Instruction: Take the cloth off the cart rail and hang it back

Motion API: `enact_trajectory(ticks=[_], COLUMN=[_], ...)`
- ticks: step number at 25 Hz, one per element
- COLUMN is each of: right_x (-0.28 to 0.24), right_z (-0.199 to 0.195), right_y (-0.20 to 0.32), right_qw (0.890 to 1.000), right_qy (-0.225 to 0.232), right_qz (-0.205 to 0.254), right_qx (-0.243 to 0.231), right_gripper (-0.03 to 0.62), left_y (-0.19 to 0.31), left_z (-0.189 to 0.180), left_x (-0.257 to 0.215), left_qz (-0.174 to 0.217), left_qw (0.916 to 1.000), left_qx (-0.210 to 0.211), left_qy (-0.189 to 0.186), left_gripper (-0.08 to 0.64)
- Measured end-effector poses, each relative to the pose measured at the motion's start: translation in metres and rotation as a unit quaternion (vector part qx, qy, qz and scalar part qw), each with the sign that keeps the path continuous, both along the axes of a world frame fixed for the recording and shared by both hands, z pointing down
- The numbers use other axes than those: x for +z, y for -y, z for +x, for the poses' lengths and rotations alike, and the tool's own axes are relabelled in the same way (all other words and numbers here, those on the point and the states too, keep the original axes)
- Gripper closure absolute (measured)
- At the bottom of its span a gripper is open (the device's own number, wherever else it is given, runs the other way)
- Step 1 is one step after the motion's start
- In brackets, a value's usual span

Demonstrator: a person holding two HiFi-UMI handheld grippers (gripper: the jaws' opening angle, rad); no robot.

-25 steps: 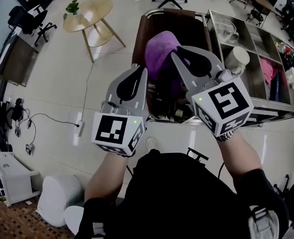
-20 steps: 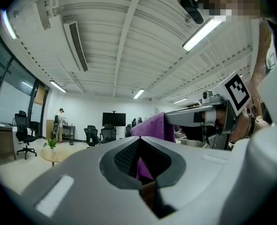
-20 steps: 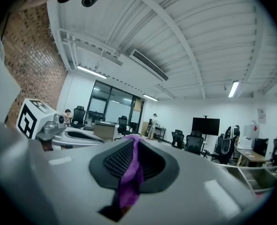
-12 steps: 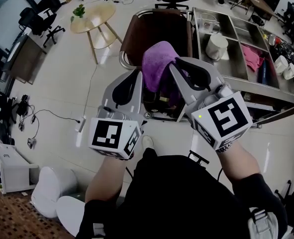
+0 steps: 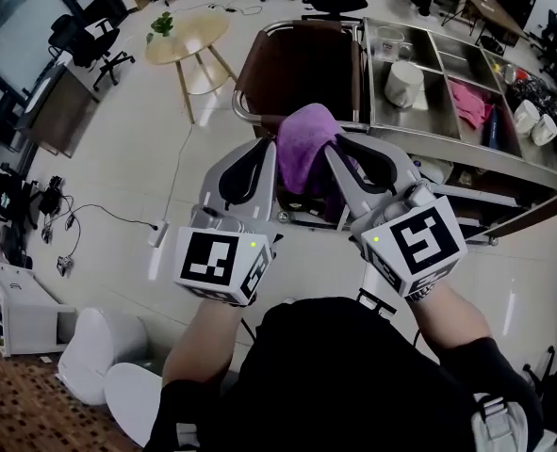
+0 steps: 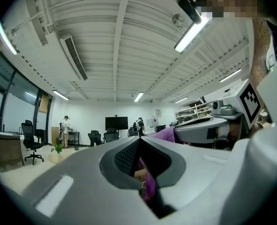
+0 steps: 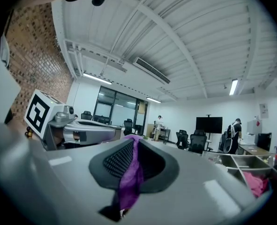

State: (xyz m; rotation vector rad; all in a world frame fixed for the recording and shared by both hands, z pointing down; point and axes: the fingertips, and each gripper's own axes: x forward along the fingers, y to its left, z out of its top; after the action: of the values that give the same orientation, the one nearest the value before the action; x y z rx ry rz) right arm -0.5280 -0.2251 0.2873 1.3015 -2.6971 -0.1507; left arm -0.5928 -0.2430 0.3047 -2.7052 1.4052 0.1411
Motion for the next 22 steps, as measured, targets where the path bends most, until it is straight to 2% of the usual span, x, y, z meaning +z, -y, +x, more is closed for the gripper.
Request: enact_trajectory(ticks=[2,4,7,10,12,13,15,18,22], right_x=[0.001,0.0,-0.001,-0.003,-0.01,-0.01,-0.003,0.0,0.0], right_z=[-0.002,-0.006,-0.015,-0.024,-0.029,-0.031,-0.034,-0.037,-0.042], right_y=[-0.006,-0.011,-0.013,-0.016,-0.015,-0.016,-0.018,-0.016,-0.016], right_qw=[1.0,1.0,1.0,1.0,0.999,0.999,1.0,0.999,0.999], right_qy=[0.001,0.002,0.001,0.002,0.008,0.009,0.002,-0.001,-0.002], right_qz=[-0.002,0.0,-0.004,0.009,0.05,0.051,0.011,-0.002,-0.001], right_qx=[0.004,0.007,0.015,0.017,0.009,0.011,0.027,0.036,0.041], right_gripper=[0.56,0.56,0.56,0.56,0.56,0.56,0.56,0.56,0.56], left_y=[-0.006,-0.01,-0.013,-0.016,-0.018,-0.019,-0.018,-0.016,-0.017], left_z=[-0.001,-0.004,-0.012,-0.016,-0.021,-0.024,-0.026,-0.03,-0.035], left_x=[0.001,-0.006,-0.006,-0.024,-0.012,-0.009,-0.017,-0.02,-0.009], left_qz=[-0.008,0.006,-0.008,0.048,0.012,0.0,0.027,0.038,0.006], left_qw=[1.0,0.9999,0.9999,0.9982,0.9995,0.9997,0.999,0.9983,0.9989], left_qx=[0.003,0.009,0.013,0.03,0.027,0.026,0.035,0.043,0.046], left_qy=[0.002,-0.005,0.004,-0.019,-0.002,0.004,-0.006,-0.013,-0.003], left_gripper=[0.56,0.56,0.56,0.56,0.56,0.559,0.56,0.558,0.552])
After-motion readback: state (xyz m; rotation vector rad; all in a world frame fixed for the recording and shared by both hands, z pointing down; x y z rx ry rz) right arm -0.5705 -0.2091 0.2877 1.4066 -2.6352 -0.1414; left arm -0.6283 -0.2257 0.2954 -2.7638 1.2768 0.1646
